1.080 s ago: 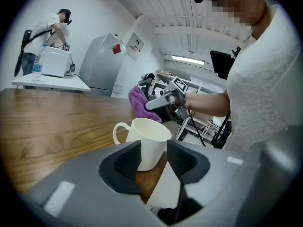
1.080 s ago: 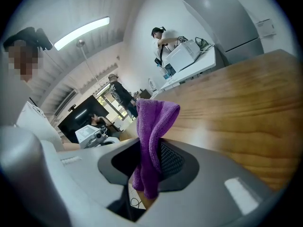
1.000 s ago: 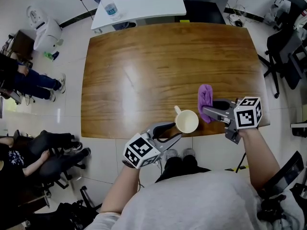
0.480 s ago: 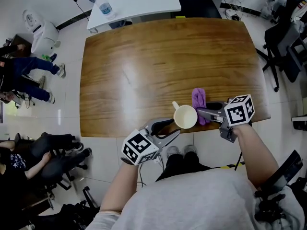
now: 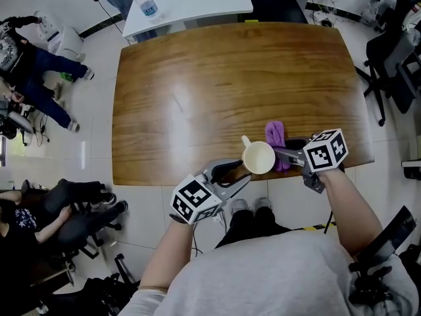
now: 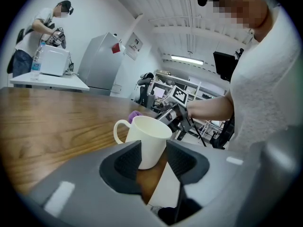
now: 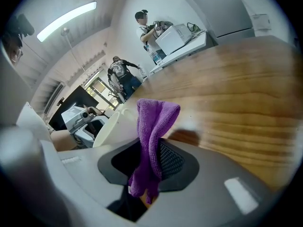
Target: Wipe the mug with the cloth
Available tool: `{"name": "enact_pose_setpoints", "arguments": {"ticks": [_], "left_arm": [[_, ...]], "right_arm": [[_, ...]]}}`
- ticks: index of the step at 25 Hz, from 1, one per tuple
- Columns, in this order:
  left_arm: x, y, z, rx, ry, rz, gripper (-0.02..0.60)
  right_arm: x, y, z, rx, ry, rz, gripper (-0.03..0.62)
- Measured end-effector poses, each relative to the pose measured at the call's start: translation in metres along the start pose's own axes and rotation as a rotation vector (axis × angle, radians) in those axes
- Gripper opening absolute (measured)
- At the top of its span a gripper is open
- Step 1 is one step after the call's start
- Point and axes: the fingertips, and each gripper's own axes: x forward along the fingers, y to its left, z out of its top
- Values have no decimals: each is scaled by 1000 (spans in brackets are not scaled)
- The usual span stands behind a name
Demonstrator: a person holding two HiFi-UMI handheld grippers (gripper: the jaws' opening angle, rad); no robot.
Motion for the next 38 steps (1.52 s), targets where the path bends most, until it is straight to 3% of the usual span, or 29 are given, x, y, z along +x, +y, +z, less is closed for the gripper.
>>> {"name": "enact_pose_setpoints", "arguments": {"ticks": [13, 23, 30, 35, 38], "left_arm": [[-4, 50, -4, -19, 50, 32, 143], [4, 50, 8, 17, 76, 1, 110], [9, 39, 11, 39, 69, -10, 66], [8, 31, 10, 58, 57, -2, 2], [9, 28, 11, 55, 53, 3, 1]], "right_arm": [[-57, 37, -15, 146, -231, 28, 109], [-43, 57, -34, 173, -234, 62, 109], [-40, 49, -27, 159, -221, 48, 109], [-38, 44, -18, 142, -221, 29, 109], [-39, 39, -11, 132, -221, 22, 109]]}}
